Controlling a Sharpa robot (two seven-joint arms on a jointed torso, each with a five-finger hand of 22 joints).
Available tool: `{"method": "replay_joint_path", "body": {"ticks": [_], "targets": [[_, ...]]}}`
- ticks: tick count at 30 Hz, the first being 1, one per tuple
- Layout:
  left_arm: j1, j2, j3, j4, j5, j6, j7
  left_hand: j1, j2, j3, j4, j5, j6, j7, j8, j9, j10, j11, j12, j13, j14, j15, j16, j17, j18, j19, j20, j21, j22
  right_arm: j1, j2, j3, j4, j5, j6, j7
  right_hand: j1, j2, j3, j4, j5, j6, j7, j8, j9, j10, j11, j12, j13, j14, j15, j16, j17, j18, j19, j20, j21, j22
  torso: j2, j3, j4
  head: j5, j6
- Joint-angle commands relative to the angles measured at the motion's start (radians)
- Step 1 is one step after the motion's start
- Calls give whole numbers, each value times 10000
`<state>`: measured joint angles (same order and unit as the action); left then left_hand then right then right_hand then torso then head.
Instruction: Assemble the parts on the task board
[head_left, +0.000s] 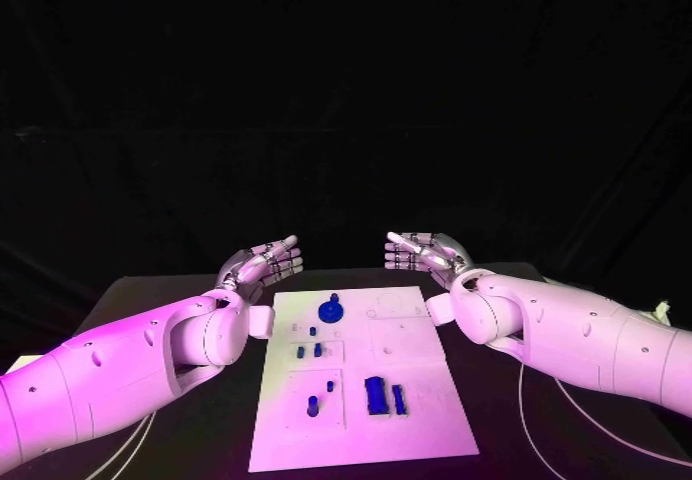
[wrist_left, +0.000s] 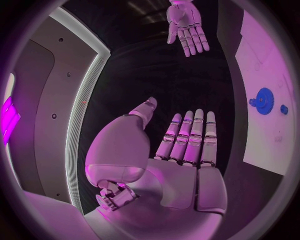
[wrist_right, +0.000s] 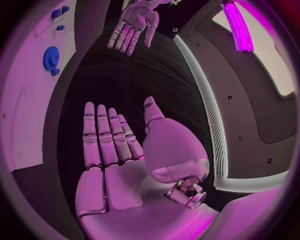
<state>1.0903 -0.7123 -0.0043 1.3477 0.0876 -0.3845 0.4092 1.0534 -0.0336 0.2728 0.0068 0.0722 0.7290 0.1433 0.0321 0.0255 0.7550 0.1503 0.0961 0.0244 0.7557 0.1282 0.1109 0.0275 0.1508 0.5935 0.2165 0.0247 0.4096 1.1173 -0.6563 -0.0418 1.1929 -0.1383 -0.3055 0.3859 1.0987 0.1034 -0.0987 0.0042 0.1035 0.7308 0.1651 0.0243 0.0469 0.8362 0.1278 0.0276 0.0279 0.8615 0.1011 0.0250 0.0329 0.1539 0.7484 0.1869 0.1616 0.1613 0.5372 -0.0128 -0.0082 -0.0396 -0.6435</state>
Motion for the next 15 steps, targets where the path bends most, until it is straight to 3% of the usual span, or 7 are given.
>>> {"method": "replay_joint_path", "body": {"ticks": [1,2,9,10,12,13,15], "targets": [[-41,-51,12,248,-139,-516,182,-3252,336,-844,-68,-722,-2251,-443,-321,-255,-2332,-466,-961,-244,-2333,-396,-345,-275,-469,-1831,-670,-247,-1265,-65,-81,34,331,140,-533,169,-3409,-321,987,-42,-323,-2267,-513,-243,-469,-2595,-397,-276,-279,-2674,-1011,-250,-329,-462,-2323,-581,-505,-502,38,67,42,190,212],[-59,-82,13,346,-176,-682,229,-3536,336,-918,-68,-722,-2447,-481,-321,-255,-2537,-510,-961,-244,-2536,-431,-369,-275,-473,-1993,-728,-247,-1376,-89,-128,49,470,190,-699,217,-3705,-1034,987,-42,-1035,-2464,-556,-243,-469,-2819,-432,-276,-279,-2906,-1011,-250,-329,-462,-2524,-632,-544,-545,47,83,53,246,273],[-254,-421,30,1414,-574,-2487,729,-5355,336,-1391,-68,-722,-3708,-729,-321,-255,-3841,-771,-961,-244,-3844,-1282,-1109,-275,-691,-3018,-1102,-247,-2084,-370,-661,227,2056,764,-2595,757,-5579,-1034,987,-42,-1035,-3711,-838,-243,-469,-4251,-1278,-276,-279,-4378,-1011,-250,-329,-679,-3804,-951,-823,-821,70,128,82,396,435],[-278,-462,32,1544,-623,-2708,790,-5496,336,-1428,-68,-722,-3804,-1433,-321,-255,-3943,-788,-961,-244,-3942,-1282,-1109,-275,-690,-3099,-1131,-247,-2138,-411,-738,252,2285,846,-2869,835,-5737,-1034,987,-42,-1035,-3819,-863,-243,-469,-4365,-1278,-276,-279,-4503,-1011,-250,-329,-678,-3912,-977,-844,-843,70,128,82,396,435],[-320,-534,36,1770,-707,-3090,896,-5905,336,-1528,-68,-722,-4081,-1433,-321,-255,-4237,-1503,-961,-244,-4239,-1282,-1109,-275,-690,-3328,-1214,-247,-2297,-482,-874,297,2690,993,-3353,972,-6150,-1034,987,-42,-1035,-4095,-927,-243,-469,-4681,-1278,-276,-279,-4828,-1011,-250,-329,-788,-4193,-1049,-909,-905,70,128,82,396,435],[-337,-564,37,1865,-742,-3250,941,-6088,336,-1581,-68,-722,-4211,-1433,-321,-255,-4366,-1503,-961,-244,-4370,-1282,-1109,-275,-752,-3430,-1253,-247,-2368,-513,-933,317,2867,1056,-3564,1033,-6340,-1034,987,-42,-1035,-4221,-1651,-243,-469,-4826,-1278,-276,-279,-4977,-1011,-250,-329,-789,-4322,-1080,-1616,-1613,70,128,82,396,435],[-372,-625,40,2056,-814,-3573,1030,-6478,336,-1678,-68,-722,-4482,-1433,-321,-255,-4647,-1503,-961,-244,-4652,-1282,-1109,-275,-802,-3654,-1330,-247,-2518,-580,-1061,359,3245,1193,-4016,1161,-6760,-1034,987,-42,-1035,-4499,-1651,-243,-469,-5147,-1278,-276,-279,-5306,-1011,-250,-329,-789,-4607,-1151,-1616,-1613,70,128,82,396,435]]}}
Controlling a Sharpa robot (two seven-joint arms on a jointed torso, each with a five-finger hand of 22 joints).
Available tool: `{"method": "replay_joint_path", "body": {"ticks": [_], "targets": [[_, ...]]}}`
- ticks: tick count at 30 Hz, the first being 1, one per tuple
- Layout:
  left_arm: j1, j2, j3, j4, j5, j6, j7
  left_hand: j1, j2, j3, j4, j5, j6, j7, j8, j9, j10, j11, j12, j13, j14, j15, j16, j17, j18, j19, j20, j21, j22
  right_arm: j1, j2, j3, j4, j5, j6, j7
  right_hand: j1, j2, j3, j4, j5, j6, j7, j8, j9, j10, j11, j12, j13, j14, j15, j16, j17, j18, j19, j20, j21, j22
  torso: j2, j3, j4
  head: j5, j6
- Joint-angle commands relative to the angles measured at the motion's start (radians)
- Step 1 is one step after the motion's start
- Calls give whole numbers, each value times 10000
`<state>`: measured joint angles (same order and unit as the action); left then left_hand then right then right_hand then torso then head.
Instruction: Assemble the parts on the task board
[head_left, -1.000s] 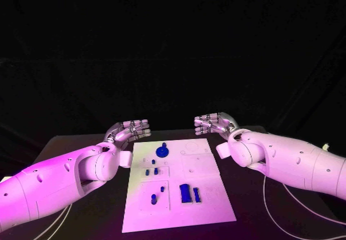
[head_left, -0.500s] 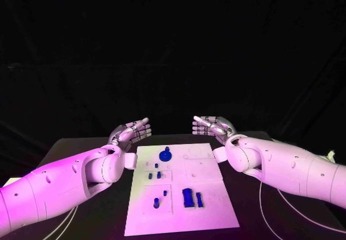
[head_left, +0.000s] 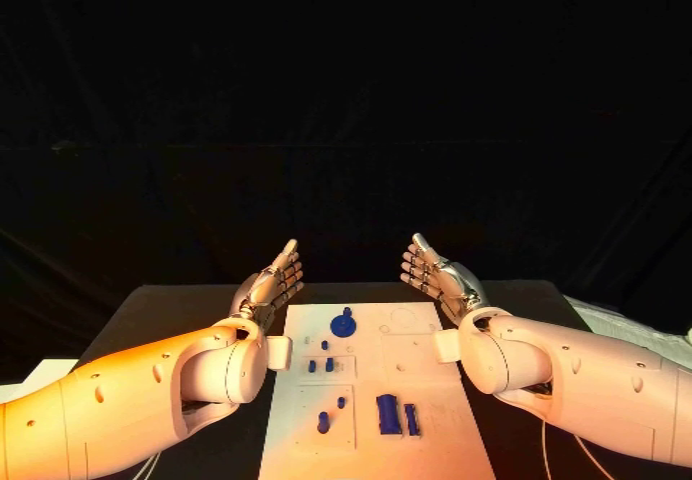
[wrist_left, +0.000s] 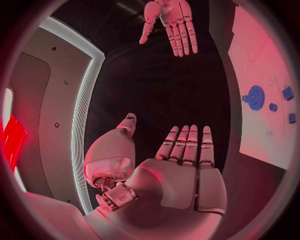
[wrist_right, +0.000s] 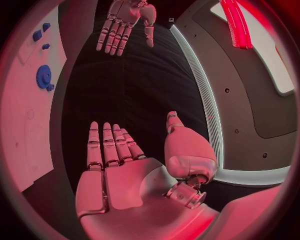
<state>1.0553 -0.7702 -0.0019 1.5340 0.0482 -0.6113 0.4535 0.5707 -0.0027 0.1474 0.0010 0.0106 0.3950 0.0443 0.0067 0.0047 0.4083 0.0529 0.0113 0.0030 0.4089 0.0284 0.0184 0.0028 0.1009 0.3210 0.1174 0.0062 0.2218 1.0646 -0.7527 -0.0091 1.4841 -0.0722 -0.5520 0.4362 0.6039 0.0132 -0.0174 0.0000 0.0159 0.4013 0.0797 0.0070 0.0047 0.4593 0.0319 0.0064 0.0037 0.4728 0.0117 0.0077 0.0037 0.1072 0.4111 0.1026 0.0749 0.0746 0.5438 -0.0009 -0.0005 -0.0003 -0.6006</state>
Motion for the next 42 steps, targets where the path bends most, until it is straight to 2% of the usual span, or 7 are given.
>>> {"method": "replay_joint_path", "body": {"ticks": [1,2,3,4,5,20,42], "targets": [[-33,-63,17,249,-441,-1400,613,-1811,27,-465,-10,-106,-1255,-443,-67,-47,-1291,-529,-113,-30,-1295,-284,-184,-28,-302,-1016,-374,-62,-704,-75,-137,46,456,576,-1697,700,-1978,-132,174,0,-159,-1296,-797,-70,-47,-1504,-319,-64,-37,-1549,-117,-77,-37,-322,-1348,-1026,-749,-746,4,9,5,3,6],[-41,-78,18,295,-458,-1478,635,-1963,27,-507,-10,-106,-1360,-443,-67,-47,-1403,-529,-113,-30,-1406,-284,-184,-28,-303,-1102,-407,-62,-762,-94,-174,58,565,616,-1828,738,-2136,-132,174,0,-159,-1412,-797,-70,-47,-1629,-319,-64,-37,-1671,-117,-77,-37,-1072,-1458,-1026,-749,-746,4,9,5,3,6],[-47,-88,19,328,-470,-1533,650,-2119,27,-547,-10,-106,-1465,-443,-67,-47,-1512,-529,-113,-30,-1515,-284,-184,-28,-303,-1186,-439,-62,-824,-110,-204,68,654,648,-1935,768,-2290,-132,174,0,-159,-1515,-797,-70,-47,-1750,-319,-64,-37,-1795,-117,-77,-37,-1072,-1554,-1026,-749,-746,4,9,5,3,6],[-51,-95,19,349,-478,-1569,660,-2259,27,-580,-10,-106,-1565,-443,-67,-47,-1614,-529,-113,-30,-1617,-284,-184,-28,-1009,-1268,-468,-62,-878,-123,-229,76,727,674,-2022,793,-2435,-132,174,0,-159,-1613,-797,-70,-47,-1856,-319,-64,-37,-1908,-117,-77,-37,-1072,-1642,-1026,-749,-746,4,9,5,3,6],[-53,-98,19,359,-482,-1586,665,-2393,27,-617,-10,-106,-1655,-443,-67,-47,-1708,-529,-113,-30,-1714,-284,-184,-28,-1009,-1342,-1174,-62,-930,-133,-248,83,786,695,-2092,813,-2582,-132,174,0,-159,-1713,-797,-70,-47,-1968,-319,-64,-37,-2021,-117,-77,-37,-1072,-1745,-1026,-749,-746,4,9,5,3,6],[-53,-98,19,360,-482,-1587,665,-3941,27,-1474,-10,-106,-2731,-443,-67,-47,-2816,-529,-113,-30,-2825,-284,-184,-28,-1009,-2198,-1174,-62,-2218,-146,-273,91,859,722,-2180,838,-4187,-132,174,0,-159,-2787,-797,-70,-47,-3193,-319,-64,-37,-3280,-117,-77,-37,-1072,-2846,-1026,-749,-746,4,9,5,3,6],[-53,-98,19,360,-482,-1587,665,-5707,27,-1474,-10,-106,-3950,-443,-67,-47,-4083,-529,-113,-30,-4089,-284,-184,-28,-1009,-3210,-1174,-62,-2218,-146,-273,91,859,722,-2180,838,-6039,-132,174,0,-159,-4013,-797,-70,-47,-4593,-319,-64,-37,-4728,-117,-77,-37,-1072,-4111,-1026,-749,-746,4,9,5,3,6]]}}
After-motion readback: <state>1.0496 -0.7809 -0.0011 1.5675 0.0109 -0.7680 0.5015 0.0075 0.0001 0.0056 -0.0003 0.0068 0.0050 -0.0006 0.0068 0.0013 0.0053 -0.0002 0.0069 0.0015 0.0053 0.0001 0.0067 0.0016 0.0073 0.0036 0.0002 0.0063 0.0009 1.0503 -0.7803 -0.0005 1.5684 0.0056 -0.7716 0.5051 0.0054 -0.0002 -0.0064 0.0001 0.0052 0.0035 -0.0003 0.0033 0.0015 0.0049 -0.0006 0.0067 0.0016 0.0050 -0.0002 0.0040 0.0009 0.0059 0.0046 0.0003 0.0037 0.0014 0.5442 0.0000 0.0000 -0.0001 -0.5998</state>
